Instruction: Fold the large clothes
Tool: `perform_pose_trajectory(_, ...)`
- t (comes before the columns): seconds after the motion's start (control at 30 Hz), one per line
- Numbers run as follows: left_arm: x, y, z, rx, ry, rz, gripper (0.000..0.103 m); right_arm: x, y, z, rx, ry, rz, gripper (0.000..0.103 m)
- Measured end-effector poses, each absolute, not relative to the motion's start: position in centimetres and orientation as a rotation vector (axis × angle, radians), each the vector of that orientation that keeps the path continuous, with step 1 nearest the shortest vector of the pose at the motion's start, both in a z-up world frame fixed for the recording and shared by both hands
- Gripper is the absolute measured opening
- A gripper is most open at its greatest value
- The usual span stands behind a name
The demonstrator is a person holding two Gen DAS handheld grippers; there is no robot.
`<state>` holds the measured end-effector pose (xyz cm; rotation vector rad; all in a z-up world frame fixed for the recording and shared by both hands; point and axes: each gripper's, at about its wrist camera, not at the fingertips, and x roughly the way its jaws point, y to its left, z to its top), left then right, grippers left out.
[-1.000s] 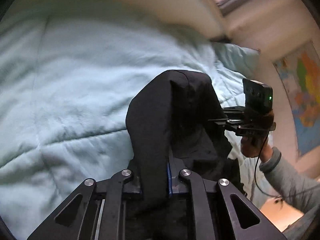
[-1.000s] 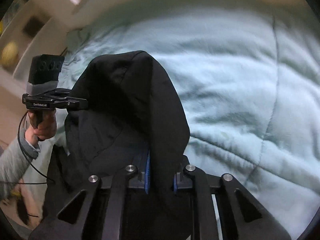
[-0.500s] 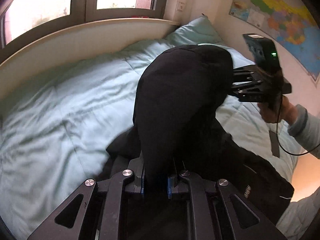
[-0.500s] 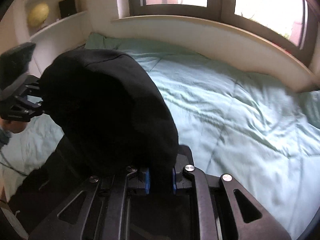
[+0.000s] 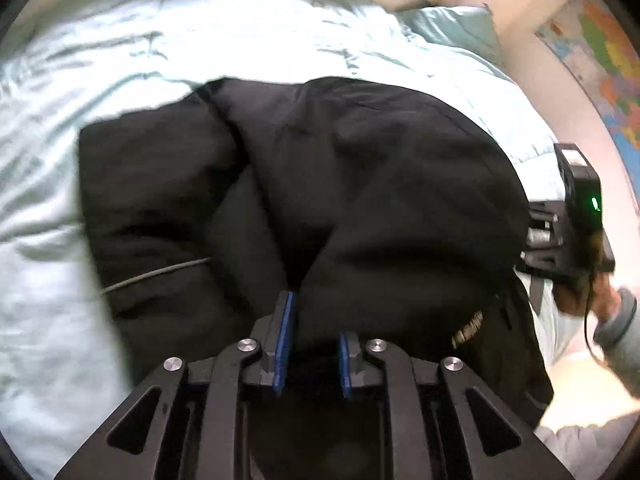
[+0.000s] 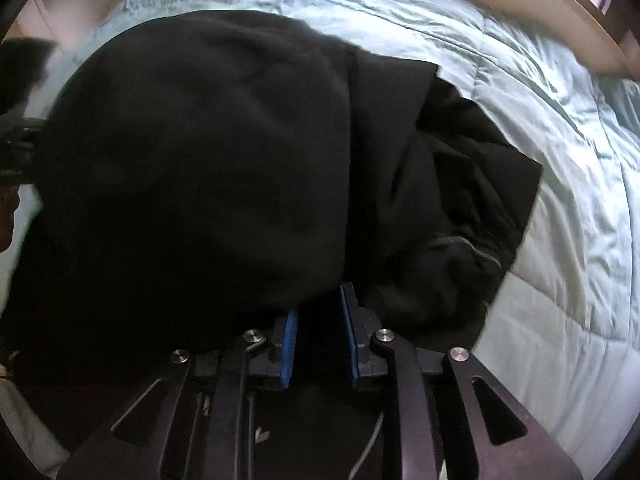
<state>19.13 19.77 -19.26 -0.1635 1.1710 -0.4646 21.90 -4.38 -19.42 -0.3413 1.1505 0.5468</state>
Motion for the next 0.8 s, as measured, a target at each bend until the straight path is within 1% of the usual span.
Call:
perform_pose_trajectory(0.03, 18.5, 20.5, -18.2, -0.161, 1.170, -0.468, 0.025, 21.7, -5.5, -18.3, -0.337, 1.142, 0.532, 0.029)
perform_pose_trajectory(0.07, 17.9, 21.3, -17.1, -0.161, 1.166, -0.462, 0.027, 21.7, -6.4, -17.3, -0.330, 1.133, 0.520, 0.031)
perform_pose_trajectory(0.13, 16.9, 22.2, -15.0, -0.162, 1.144, -0.445, 0.036, 22.1, -8.0, -15.0, -0.286, 1.120, 0.509, 0.031)
perform_pose_trajectory(0.2, 16.7, 23.1, -12.2, -0.176, 1.089, -0.439, 0.039, 23.4, -9.4, -12.2, -0.231, 1.083, 0.507, 0.033)
perform_pose_trajectory(0.27, 17.4, 23.0, -9.5, -0.215, 1.010, -0.459, 0.045, 24.1, -8.2, -9.5, -0.180, 1.035, 0.524, 0.037)
perform_pose_trajectory(0.33, 19.6, 22.4, -8.0, -0.275, 0.950, -0.494, 0.058, 25.9, -6.5, -7.5, -0.108, 0.986, 0.550, 0.049)
perform_pose_trajectory(0.43, 23.3, 20.7, -7.5, -0.388, 0.938, -0.536, 0.060, 28.2, -3.4, -7.2, -0.006, 0.981, 0.588, 0.051)
perform_pose_trajectory(0.53, 26.4, 18.8, -9.8, -0.460, 0.990, -0.575, 0.059, 29.8, -0.3, -9.5, 0.011, 1.027, 0.581, 0.051)
perform_pose_trajectory(0.6, 27.0, 17.2, -13.2, -0.461, 1.123, -0.639, 0.059, 29.4, 0.7, -12.4, 0.023, 1.110, 0.605, 0.051)
perform_pose_trajectory(0.67, 25.7, 16.2, -18.0, -0.361, 1.299, -0.619, 0.060, 27.9, 1.3, -16.7, -0.029, 1.210, 0.610, 0.051)
perform_pose_trajectory(0.7, 25.0, 16.1, -19.8, -0.313, 1.343, -0.587, 0.060, 26.8, 1.6, -18.6, -0.065, 1.257, 0.603, 0.051)
perform_pose_trajectory(0.73, 24.2, 16.2, -22.4, -0.266, 1.401, -0.533, 0.059, 26.0, 1.6, -21.9, -0.087, 1.331, 0.588, 0.049)
perform_pose_trajectory(0.77, 23.8, 16.5, -24.3, -0.298, 1.433, -0.510, 0.059, 25.6, 1.2, -23.9, -0.054, 1.366, 0.570, 0.050)
perform_pose_trajectory(0.8, 23.7, 16.7, -24.8, -0.329, 1.429, -0.496, 0.056, 25.5, 0.8, -25.1, -0.023, 1.383, 0.547, 0.050)
